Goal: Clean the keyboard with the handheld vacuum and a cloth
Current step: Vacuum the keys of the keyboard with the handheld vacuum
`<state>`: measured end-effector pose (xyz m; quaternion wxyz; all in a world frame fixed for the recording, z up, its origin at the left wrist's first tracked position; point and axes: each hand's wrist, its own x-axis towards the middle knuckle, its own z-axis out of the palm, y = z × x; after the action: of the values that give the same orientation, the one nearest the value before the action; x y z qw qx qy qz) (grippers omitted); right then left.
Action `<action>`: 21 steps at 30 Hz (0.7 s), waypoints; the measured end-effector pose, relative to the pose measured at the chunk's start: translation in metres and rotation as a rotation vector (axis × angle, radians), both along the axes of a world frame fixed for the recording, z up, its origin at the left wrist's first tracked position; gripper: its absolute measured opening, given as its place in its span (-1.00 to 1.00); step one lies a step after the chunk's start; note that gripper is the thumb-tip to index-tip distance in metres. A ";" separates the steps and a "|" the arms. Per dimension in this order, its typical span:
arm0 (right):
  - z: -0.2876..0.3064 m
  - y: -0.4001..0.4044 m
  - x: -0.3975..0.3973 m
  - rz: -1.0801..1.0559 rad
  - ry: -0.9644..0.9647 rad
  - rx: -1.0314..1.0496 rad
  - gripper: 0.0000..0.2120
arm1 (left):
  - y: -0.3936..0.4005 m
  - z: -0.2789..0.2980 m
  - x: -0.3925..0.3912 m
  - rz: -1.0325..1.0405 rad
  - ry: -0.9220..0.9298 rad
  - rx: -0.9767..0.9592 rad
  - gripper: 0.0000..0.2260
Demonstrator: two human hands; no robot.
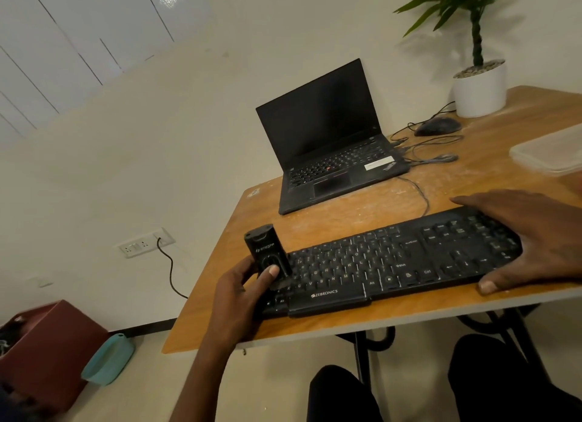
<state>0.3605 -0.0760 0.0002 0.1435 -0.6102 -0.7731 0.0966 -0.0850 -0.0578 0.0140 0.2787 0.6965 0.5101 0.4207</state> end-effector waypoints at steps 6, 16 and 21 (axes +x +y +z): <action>-0.001 0.002 -0.002 0.007 0.017 0.004 0.20 | -0.036 -0.008 -0.024 0.016 -0.040 0.016 -0.79; -0.005 0.003 0.003 -0.001 0.041 0.024 0.19 | 0.049 0.001 0.007 0.039 0.096 0.006 -0.85; -0.004 0.001 0.002 0.012 0.064 0.006 0.18 | 0.054 0.002 0.010 0.062 0.079 -0.010 -0.87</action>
<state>0.3620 -0.0751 -0.0042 0.1694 -0.6015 -0.7722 0.1147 -0.0755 -0.0037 0.0156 0.2487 0.6949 0.5442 0.3989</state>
